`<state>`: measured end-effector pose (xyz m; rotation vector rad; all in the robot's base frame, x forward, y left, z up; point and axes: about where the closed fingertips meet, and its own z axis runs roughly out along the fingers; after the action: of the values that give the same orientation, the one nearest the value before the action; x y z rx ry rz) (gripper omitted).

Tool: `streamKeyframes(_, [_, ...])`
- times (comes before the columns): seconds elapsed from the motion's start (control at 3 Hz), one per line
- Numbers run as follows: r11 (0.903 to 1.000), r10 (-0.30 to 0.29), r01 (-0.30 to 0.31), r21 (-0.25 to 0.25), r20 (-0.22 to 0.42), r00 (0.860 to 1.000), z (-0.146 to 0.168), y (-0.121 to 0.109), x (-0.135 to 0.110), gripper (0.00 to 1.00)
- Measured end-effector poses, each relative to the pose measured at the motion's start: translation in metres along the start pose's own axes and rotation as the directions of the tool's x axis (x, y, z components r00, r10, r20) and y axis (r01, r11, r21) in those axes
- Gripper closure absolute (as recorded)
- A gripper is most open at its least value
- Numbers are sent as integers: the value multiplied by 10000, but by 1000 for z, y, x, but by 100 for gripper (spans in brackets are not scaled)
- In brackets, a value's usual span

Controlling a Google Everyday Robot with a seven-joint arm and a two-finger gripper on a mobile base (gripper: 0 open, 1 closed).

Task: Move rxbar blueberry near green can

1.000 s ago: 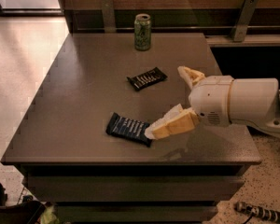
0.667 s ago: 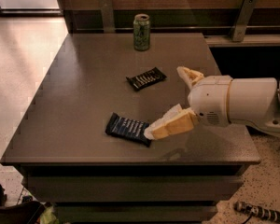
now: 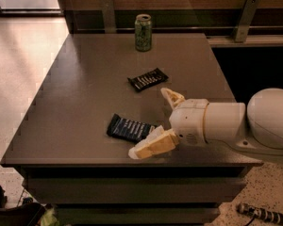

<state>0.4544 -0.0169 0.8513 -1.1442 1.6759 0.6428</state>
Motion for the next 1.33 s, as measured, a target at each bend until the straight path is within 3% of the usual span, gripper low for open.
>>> streamKeyframes(0.67, [9982,119,-110,-594,144,9998,39,25,30,0])
streamKeyframes(1.0, [9980,98,-88,-625,144,9998,41,27,29,15])
streamKeyframes(1.33, [9979,65,-56,-646,139,9999,41,28,28,38])
